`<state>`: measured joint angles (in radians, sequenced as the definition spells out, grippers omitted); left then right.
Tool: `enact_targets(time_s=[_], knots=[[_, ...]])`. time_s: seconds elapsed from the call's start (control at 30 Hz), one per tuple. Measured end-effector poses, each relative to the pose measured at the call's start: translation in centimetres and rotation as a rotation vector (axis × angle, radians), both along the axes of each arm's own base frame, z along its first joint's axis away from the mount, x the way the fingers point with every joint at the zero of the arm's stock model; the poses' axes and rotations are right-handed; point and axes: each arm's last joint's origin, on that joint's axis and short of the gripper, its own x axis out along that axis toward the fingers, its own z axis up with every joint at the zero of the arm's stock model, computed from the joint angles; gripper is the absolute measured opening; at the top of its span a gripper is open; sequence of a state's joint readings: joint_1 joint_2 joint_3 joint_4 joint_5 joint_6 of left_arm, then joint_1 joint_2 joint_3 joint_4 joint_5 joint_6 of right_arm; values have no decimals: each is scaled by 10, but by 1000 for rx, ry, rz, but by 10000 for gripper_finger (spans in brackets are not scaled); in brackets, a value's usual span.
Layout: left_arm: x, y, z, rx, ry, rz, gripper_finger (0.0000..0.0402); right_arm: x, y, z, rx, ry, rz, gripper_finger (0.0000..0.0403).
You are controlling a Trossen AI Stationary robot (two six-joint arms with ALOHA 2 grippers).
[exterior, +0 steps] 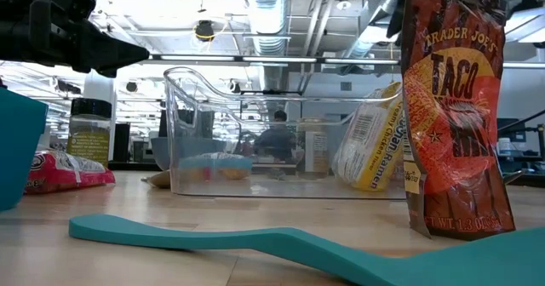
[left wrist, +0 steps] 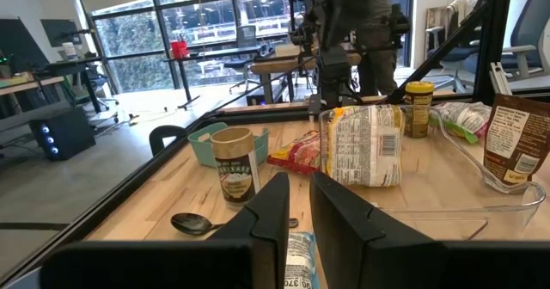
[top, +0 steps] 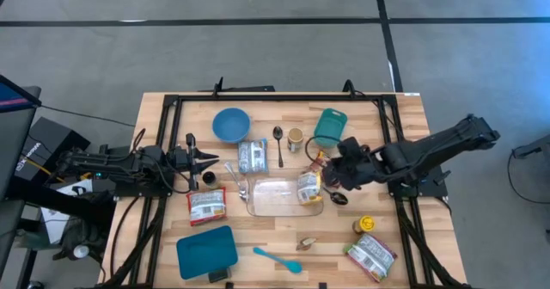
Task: Pick & Place Food Item
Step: Put the black spice bottle into the dark blue bin
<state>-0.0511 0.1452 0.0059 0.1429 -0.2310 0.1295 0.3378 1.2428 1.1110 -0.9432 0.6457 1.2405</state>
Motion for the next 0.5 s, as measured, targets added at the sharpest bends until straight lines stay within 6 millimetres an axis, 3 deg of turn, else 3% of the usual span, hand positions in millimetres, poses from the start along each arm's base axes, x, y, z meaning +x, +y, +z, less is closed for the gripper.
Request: enact_targets(time_s=[0.3,0.5], knots=[[0,0,0,0,0,0,44,-7,-9,12,-349,19,12,81],[0,0,0,0,0,0,44,-6,-10,7,-499,62,3,81]])
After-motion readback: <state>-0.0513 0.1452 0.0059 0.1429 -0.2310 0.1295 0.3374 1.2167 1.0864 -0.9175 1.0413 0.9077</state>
